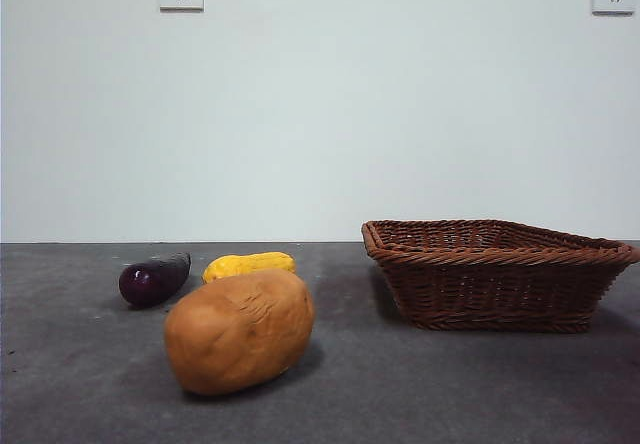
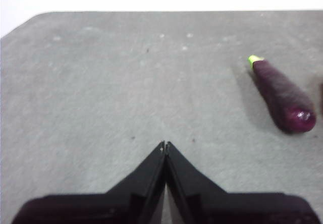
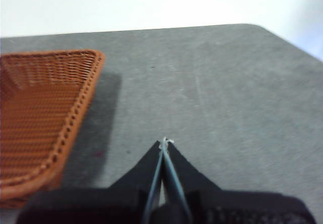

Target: Help me put the vegetables on the table into the basket

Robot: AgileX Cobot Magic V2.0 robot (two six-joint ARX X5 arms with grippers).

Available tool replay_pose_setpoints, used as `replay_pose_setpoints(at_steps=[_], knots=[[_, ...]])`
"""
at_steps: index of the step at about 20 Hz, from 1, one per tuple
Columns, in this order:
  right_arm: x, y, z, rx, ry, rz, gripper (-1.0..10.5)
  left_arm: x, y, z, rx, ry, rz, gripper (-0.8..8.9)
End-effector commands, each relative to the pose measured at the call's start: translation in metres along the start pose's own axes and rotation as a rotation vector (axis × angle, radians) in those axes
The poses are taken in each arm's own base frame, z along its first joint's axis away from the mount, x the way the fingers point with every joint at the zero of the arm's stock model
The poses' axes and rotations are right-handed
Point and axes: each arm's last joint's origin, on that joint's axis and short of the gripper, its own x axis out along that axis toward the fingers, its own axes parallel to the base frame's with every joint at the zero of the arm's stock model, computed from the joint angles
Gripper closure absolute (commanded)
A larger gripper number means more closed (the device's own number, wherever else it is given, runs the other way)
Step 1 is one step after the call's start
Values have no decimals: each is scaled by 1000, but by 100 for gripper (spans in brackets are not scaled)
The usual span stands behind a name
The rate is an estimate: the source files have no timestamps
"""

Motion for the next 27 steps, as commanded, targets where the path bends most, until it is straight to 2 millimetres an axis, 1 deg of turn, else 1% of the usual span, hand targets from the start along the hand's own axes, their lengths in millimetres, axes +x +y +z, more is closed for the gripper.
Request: replay_pose_setpoints(at_steps=[1,4,6,11,15,20,22,25,27], knots=[[1,1,-2,163,8,37,958,1,-1,-2,0,-1,-38,816],[1,2,-3,272,23,59,958,1,-3,-3,-16,7,-104,816],[1,2,-3,324,29,76,958,1,-3,-5,-27,29,-110,816],[0,4,-2,377,40,132,958,3,-3,-6,-75,64,-110,818],[-3,5,7,379,32,174,958,4,-4,-2,-79,82,-110,818],[-9,7,25,418,59,210,958,5,-5,13,-106,92,-158,818],[-10,8,36,418,89,244,958,7,-7,23,-107,109,-180,818],[-9,11,54,422,180,279,958,12,-8,40,-109,137,-189,818],[-7,12,65,428,266,282,958,16,-10,53,-113,164,-232,818]])
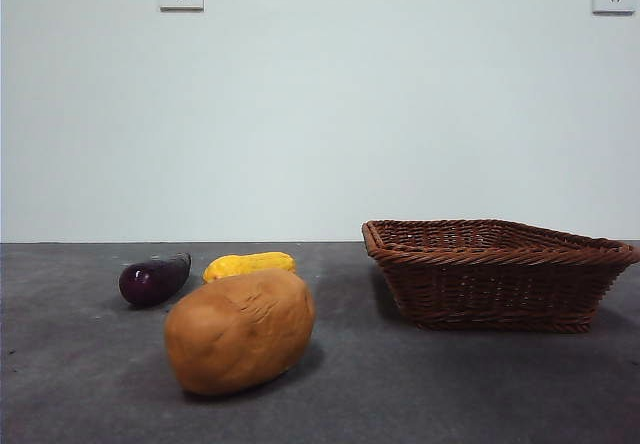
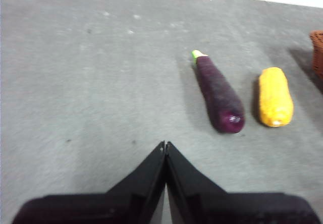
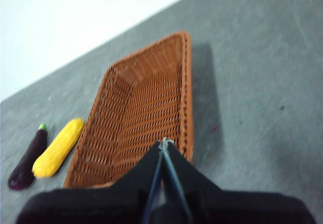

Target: Help me put the vegetables on the table into the basket

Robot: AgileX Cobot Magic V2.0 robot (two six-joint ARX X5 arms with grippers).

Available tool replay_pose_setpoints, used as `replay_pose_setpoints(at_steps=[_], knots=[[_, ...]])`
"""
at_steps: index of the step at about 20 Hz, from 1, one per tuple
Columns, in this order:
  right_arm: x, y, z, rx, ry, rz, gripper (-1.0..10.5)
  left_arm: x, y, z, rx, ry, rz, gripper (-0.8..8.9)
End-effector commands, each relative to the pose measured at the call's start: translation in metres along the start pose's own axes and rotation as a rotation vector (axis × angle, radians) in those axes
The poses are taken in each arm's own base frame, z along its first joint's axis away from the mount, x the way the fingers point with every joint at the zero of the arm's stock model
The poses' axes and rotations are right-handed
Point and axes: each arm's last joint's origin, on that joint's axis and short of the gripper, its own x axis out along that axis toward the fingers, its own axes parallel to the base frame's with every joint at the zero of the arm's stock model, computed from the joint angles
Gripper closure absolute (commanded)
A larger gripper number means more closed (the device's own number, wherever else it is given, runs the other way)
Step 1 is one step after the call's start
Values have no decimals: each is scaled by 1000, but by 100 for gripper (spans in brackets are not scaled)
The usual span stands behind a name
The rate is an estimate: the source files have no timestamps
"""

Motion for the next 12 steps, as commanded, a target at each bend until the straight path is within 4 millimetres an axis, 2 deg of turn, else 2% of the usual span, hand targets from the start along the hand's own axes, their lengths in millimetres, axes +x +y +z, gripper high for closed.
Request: replay_pose_setpoints(at_steps=[1,7,12], knots=[[1,6,11,29,84,-18,958,4,-3,14,-10,31,-61,818],[19,17,33,98,400,0,957,25,-11,43,-91,198,-298,817],[31,17,38,142,507,-15,946,40,-12,38,-227,329,-422,817]])
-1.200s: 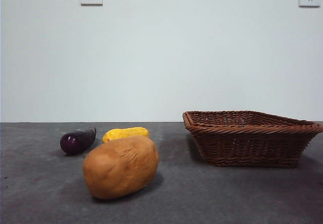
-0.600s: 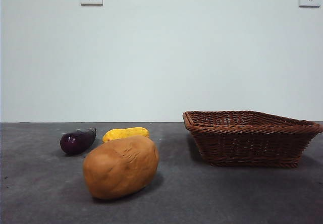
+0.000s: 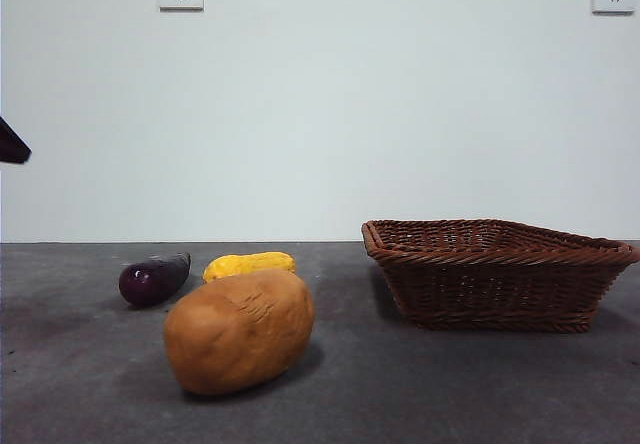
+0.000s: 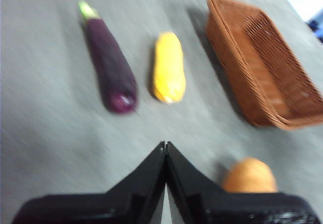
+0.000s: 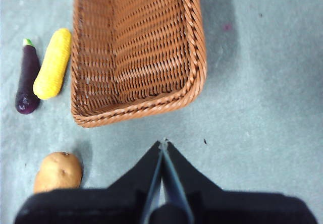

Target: Help me put the vegetables on the table into the basket

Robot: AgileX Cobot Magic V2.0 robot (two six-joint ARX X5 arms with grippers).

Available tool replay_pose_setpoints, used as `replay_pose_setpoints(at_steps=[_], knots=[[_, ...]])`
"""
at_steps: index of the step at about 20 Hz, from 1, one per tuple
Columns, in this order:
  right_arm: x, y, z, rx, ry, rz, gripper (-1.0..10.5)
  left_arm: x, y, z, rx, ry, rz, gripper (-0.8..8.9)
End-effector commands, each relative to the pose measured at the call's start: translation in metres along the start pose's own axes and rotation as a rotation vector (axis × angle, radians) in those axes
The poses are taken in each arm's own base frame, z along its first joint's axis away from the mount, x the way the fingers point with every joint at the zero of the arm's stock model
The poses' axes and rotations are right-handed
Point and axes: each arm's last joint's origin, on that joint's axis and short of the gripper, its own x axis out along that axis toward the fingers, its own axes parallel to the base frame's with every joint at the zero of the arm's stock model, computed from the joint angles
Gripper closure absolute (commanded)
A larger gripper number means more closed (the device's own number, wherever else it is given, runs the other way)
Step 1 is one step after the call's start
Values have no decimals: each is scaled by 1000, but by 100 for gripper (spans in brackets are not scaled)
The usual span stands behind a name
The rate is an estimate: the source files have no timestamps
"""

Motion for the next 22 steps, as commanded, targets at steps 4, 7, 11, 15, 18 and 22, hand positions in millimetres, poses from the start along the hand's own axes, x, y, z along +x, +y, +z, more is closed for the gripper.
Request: replay_pose_setpoints(at_steps=[4,7,11,15,18,22], knots=[[14,8,23,-56,110,59,890,14,7,-6,-178,110,-99,817],[28,12,47,-83,181,34,576,21,10,-4,-222,167,-123,817],[51,18,84,-125,258,1,339,30,7,15,-228,256,-154,817],[78,19,121,-163,276,-85,340,40,-2,42,-173,355,-155,817],[105,18,148,-175,303,-107,348,52,-8,65,-123,418,-119,817],[142,12,173,-153,352,-121,350,70,-19,90,-69,452,-134,817]])
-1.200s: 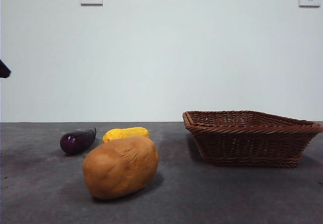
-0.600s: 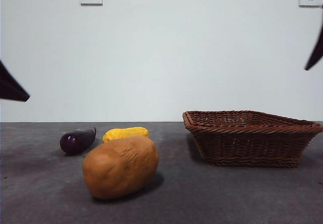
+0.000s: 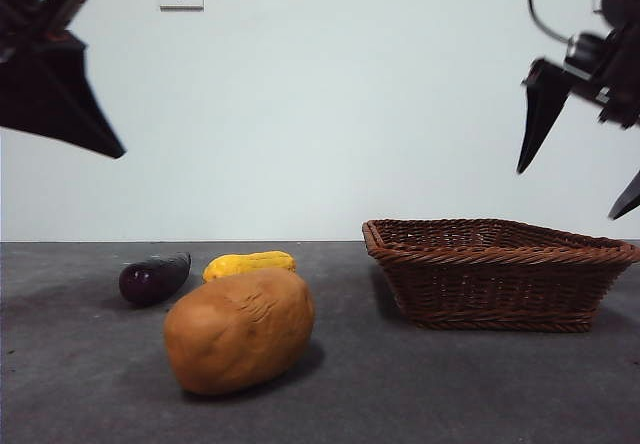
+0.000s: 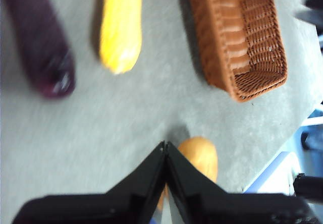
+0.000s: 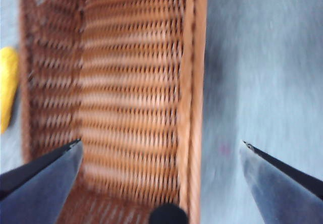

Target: Help me put the vegetables on the table into the basket

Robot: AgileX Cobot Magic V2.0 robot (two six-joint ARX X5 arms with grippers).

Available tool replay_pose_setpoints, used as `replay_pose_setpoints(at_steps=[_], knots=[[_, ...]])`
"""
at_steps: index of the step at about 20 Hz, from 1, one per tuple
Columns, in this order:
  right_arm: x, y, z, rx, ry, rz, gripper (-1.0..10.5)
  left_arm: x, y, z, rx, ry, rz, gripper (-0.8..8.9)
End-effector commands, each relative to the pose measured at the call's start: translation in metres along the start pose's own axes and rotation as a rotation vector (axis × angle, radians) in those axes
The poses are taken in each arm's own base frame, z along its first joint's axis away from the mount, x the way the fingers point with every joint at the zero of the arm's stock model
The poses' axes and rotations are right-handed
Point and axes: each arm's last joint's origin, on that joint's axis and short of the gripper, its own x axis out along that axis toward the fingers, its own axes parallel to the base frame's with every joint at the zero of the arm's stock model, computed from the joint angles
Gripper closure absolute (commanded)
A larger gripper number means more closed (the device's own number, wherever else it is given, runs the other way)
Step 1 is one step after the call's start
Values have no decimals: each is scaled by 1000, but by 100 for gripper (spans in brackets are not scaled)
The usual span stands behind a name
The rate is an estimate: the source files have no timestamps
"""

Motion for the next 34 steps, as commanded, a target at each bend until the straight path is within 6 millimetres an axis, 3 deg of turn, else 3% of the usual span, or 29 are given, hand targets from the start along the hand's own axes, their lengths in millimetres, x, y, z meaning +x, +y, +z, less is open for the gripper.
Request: replay_pose_setpoints(at_steps=[1,8,11,15,18,23,29,34], knots=[[15,-4,15,0,32,-8,351,6,-6,12,53,14,-12,817],[49,-13,36,12,138,-7,363,25,-25,39,287,41,-62,817],[61,-17,36,2,177,-8,509,32,-34,42,411,41,-83,817],[71,-16,35,-5,208,18,544,39,-45,42,595,28,-117,818],[78,-17,33,-12,233,28,734,42,-53,44,681,-12,-194,818],[86,-21,28,-32,285,24,964,44,-56,46,651,-31,-181,817],[77,-17,36,-48,266,27,964,44,-50,49,516,-38,55,817],[55,-5,47,-72,269,33,964,46,-47,49,498,-41,266,798]])
